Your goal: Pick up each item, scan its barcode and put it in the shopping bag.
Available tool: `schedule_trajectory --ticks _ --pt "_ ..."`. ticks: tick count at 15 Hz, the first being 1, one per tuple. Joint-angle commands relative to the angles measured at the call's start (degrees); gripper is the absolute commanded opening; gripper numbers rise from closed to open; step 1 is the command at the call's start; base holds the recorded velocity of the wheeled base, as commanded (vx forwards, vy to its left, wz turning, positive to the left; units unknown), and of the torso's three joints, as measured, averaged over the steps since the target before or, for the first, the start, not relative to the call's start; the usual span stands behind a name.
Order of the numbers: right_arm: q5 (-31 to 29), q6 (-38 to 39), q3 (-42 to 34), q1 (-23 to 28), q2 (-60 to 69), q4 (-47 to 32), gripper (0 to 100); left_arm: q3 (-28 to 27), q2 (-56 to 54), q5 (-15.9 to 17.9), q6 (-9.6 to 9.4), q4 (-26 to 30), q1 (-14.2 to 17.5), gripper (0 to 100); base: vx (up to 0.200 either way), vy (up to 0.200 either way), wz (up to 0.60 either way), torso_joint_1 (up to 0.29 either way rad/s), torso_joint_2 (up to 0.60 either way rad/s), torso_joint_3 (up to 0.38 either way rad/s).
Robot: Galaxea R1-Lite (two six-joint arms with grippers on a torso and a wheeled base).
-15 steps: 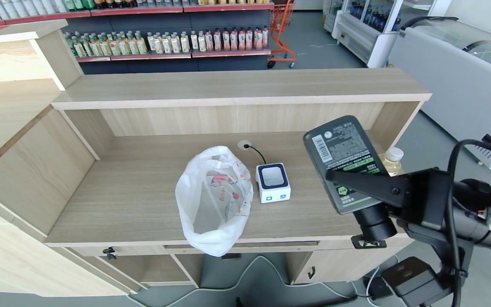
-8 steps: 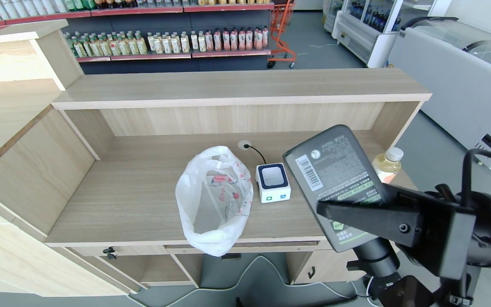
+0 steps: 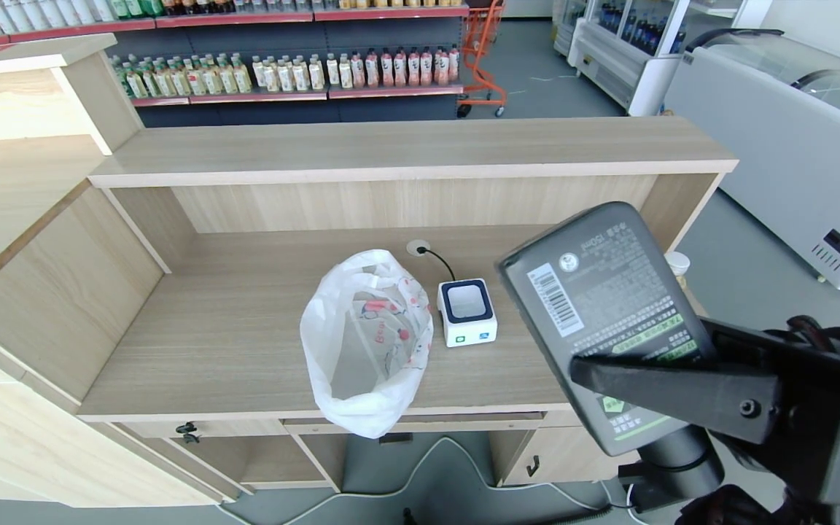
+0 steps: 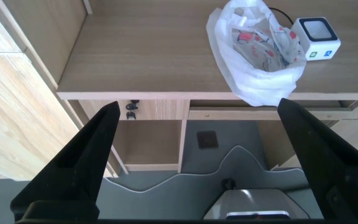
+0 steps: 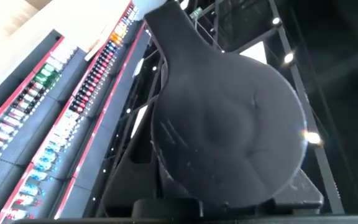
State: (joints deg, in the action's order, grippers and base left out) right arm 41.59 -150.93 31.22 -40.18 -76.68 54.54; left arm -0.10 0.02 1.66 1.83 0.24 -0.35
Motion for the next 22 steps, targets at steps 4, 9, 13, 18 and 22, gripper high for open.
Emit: schedule_trajectory --ticks 4,9,13,18,22 --pt "0.6 -0.2 -0.5 -1.2 0.1 -3.2 0 0.0 0.0 0.0 0.02 0.0 0.0 100 0.000 0.000 0.00 0.000 0.00 0.000" --pt "2.3 0.1 -0.4 -4.3 0.3 -7.7 0 0.0 0.0 0.0 0.02 0.0 0.0 100 0.000 0.000 0.00 0.000 0.00 0.000" --pt "2.6 0.2 -0.3 -4.4 1.0 -7.8 0 -0.1 0.0 0.0 0.02 0.0 0.0 100 0.000 0.000 0.00 0.000 0.00 0.000" --pt "2.9 0.1 -0.3 -4.3 1.5 -8.0 0 0.0 0.0 0.0 0.02 0.0 0.0 100 0.000 0.000 0.00 0.000 0.00 0.000" --pt "2.9 2.6 0.9 -3.1 1.7 -7.9 0 0.0 0.0 0.0 0.02 0.0 0.0 100 0.000 0.000 0.00 0.000 0.00 0.000"
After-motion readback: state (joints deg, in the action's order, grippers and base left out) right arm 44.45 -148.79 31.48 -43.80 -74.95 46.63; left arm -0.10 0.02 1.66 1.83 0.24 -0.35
